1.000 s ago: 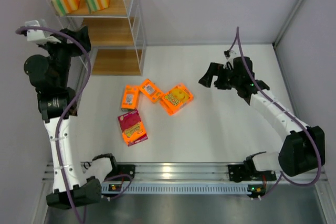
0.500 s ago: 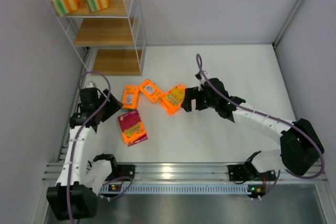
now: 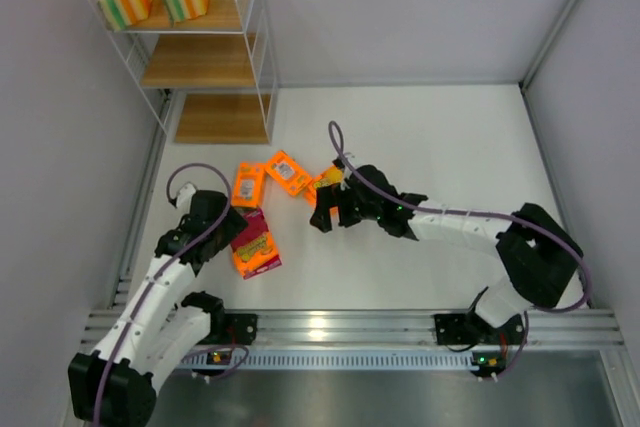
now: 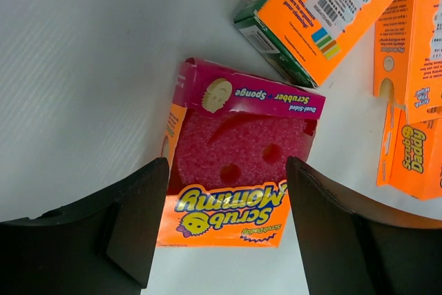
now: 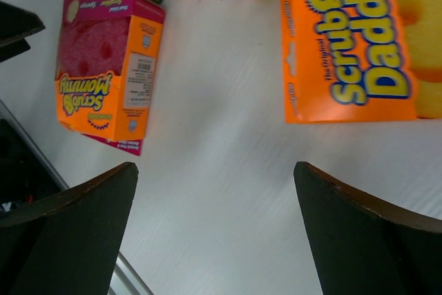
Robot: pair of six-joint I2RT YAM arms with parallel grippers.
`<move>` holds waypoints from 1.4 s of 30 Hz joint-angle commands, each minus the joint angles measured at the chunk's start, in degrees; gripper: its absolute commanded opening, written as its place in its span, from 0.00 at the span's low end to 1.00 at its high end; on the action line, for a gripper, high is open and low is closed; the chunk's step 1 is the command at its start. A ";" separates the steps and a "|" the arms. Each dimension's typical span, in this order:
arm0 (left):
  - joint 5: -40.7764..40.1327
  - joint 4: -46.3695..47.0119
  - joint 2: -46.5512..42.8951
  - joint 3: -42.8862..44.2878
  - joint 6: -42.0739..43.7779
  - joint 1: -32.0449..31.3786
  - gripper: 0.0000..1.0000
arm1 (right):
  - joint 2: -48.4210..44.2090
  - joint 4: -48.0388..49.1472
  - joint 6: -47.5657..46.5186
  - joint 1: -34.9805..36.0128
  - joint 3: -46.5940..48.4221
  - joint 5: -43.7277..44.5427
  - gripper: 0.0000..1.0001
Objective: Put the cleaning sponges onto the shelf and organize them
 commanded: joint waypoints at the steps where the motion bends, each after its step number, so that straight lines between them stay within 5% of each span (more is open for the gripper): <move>1: -6.03 -0.14 -2.78 -0.48 -5.02 -0.24 0.74 | 4.84 5.08 1.55 5.80 5.99 -0.77 0.99; 12: -12.55 -0.59 -0.93 -4.87 -10.55 -0.15 0.54 | 6.45 1.48 -1.17 8.53 9.52 3.71 0.99; 30: -14.04 1.87 5.03 -7.07 -11.01 -0.15 0.49 | 9.34 -1.60 -2.06 8.00 12.33 4.77 0.99; 36: -14.13 2.67 4.96 -5.75 -9.07 -0.15 0.22 | 8.91 -2.21 -2.41 7.65 12.16 4.77 0.99; 42: -12.99 2.58 5.83 -5.93 -8.46 -0.15 0.22 | 8.91 -2.39 -2.23 7.21 12.16 4.77 1.00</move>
